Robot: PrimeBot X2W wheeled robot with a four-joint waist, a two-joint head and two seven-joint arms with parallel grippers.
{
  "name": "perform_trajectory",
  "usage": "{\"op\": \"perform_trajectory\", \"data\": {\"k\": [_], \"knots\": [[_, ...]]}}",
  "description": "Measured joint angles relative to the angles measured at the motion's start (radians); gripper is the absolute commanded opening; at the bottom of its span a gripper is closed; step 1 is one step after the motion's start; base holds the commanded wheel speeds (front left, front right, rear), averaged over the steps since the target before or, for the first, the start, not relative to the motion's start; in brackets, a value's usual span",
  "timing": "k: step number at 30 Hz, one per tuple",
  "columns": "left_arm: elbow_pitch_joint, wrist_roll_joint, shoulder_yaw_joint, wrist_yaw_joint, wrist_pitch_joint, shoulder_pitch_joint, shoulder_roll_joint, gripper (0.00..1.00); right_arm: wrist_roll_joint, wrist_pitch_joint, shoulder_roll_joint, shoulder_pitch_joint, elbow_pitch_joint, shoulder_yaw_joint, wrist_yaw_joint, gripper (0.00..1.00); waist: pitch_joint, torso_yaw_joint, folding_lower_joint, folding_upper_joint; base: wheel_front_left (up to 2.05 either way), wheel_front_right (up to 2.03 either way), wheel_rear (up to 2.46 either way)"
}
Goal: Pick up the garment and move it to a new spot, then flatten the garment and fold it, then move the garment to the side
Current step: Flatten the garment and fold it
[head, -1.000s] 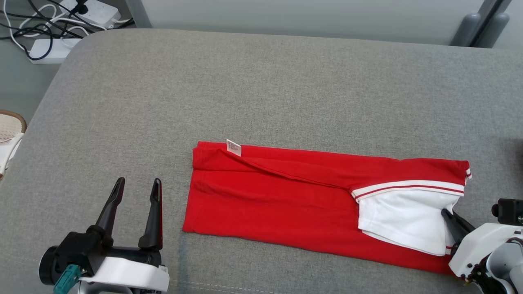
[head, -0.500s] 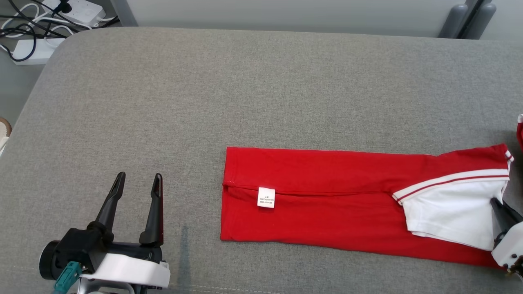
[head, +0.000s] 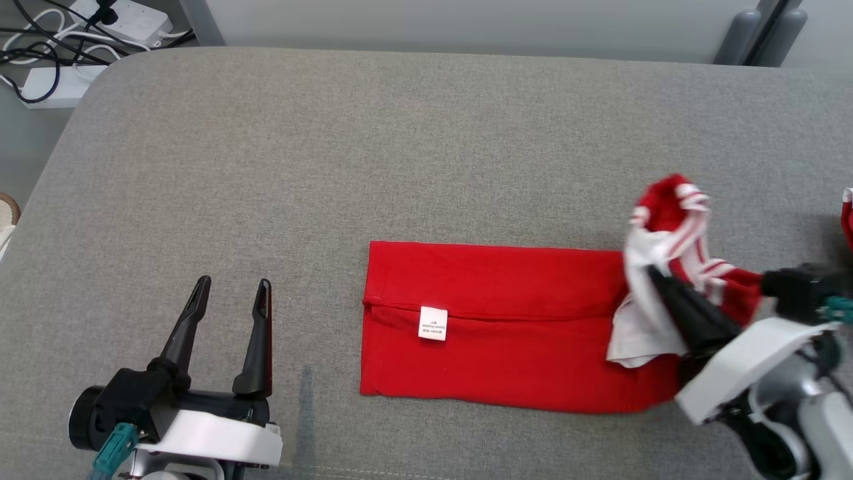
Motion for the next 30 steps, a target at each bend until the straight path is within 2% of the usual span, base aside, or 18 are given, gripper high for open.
{"op": "perform_trajectory", "data": {"k": [3,6,10,13,19,30], "knots": [[0.000,0.000,-0.005,0.000,0.000,-0.010,0.000,1.00,-0.016,0.041,0.047,-0.006,-0.061,0.069,0.000,0.00,0.000,0.005,0.0000,0.0000,0.00,0.00,0.00],[0.001,0.000,-0.016,-0.004,0.000,-0.012,-0.001,1.00,-0.031,0.064,0.109,-0.031,-0.057,0.126,0.000,0.00,0.000,0.015,0.0000,0.0000,0.00,0.00,0.00],[0.012,0.001,-0.033,-0.013,0.000,-0.029,-0.008,1.00,-0.072,0.064,0.195,-0.093,0.021,0.157,0.000,0.00,0.003,0.036,0.0000,0.0000,0.00,0.00,0.00],[0.025,0.006,-0.046,-0.022,-0.001,-0.040,-0.014,1.00,-0.087,0.053,0.234,-0.138,0.101,0.186,0.000,0.00,0.006,0.056,0.0000,0.0000,0.00,0.00,0.00],[0.051,0.007,-0.061,-0.034,-0.009,-0.056,-0.035,1.00,-0.085,0.011,0.257,-0.191,0.233,0.245,0.000,0.00,0.011,0.096,0.0000,0.0000,0.00,0.00,0.00],[0.065,0.007,-0.070,-0.047,-0.013,-0.075,-0.041,1.00,-0.024,-0.036,0.267,-0.288,0.338,0.350,0.000,0.00,0.026,0.124,0.0000,0.0000,0.00,0.00,0.00]]}}
